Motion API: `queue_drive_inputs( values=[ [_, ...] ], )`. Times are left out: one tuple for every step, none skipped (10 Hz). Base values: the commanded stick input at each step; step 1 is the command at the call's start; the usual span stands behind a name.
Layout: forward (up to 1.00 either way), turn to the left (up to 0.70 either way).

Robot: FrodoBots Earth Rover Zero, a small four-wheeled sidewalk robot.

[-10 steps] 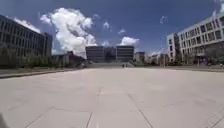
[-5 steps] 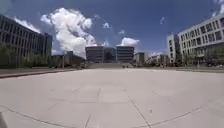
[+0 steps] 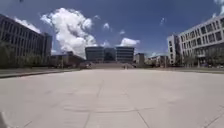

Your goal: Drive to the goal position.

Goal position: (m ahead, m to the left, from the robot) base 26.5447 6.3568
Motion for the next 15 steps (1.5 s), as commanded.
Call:
queue_drive_inputs(
  values=[
    [0.7,0.0],
    [0.7,0.0],
    [0.7,0.0],
    [0.7,0.0],
    [0.7,0.0],
    [0.7,0.0],
    [0.7,0.0],
    [0.7,0.0],
    [0.7,0.0],
    [0.7,0.0],
    [0.7,0.0],
    [0.7,0.0],
    [0.7,0.0],
    [0.7,0.0],
    [0.7,0.0]
  ],
)
